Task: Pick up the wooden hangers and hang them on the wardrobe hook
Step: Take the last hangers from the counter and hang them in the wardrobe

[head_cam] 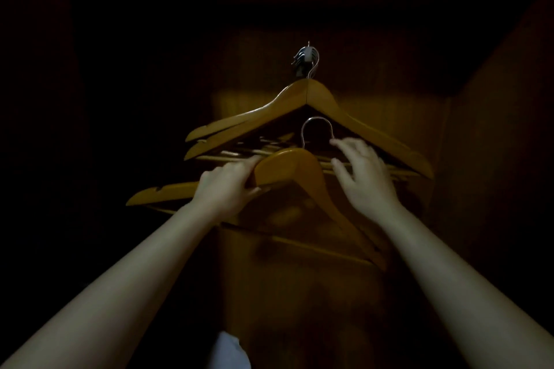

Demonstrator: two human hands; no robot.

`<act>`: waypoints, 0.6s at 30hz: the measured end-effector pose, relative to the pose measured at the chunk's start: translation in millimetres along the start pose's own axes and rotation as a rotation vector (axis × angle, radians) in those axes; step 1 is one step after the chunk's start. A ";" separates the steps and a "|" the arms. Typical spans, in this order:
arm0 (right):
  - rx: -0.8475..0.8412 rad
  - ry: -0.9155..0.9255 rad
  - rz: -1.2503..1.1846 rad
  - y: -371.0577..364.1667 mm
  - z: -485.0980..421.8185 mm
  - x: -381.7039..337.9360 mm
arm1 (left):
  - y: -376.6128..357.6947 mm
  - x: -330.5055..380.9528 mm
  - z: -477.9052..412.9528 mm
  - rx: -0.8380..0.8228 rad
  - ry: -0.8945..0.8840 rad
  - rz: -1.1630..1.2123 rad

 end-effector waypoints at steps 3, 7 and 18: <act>-0.263 -0.047 -0.149 -12.5 57.6 7.9 | -16.9 22.8 34.1 -0.088 0.023 0.055; -0.434 -0.126 -0.177 -37.4 126.6 31.9 | -53.3 56.7 82.8 -0.170 0.112 0.159; -0.713 -0.329 -0.320 -97.1 273.7 112.6 | -166.1 92.6 267.7 -0.565 0.346 0.617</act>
Point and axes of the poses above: each hand's wrist, its own z-axis away from the middle knuckle, its own y-axis out of the back of the hand, x = y × z, the point moved 6 cm from there along -z, towards the middle knuckle, and after that the axes turned 13 degrees about -y, right-handed, at the moved point
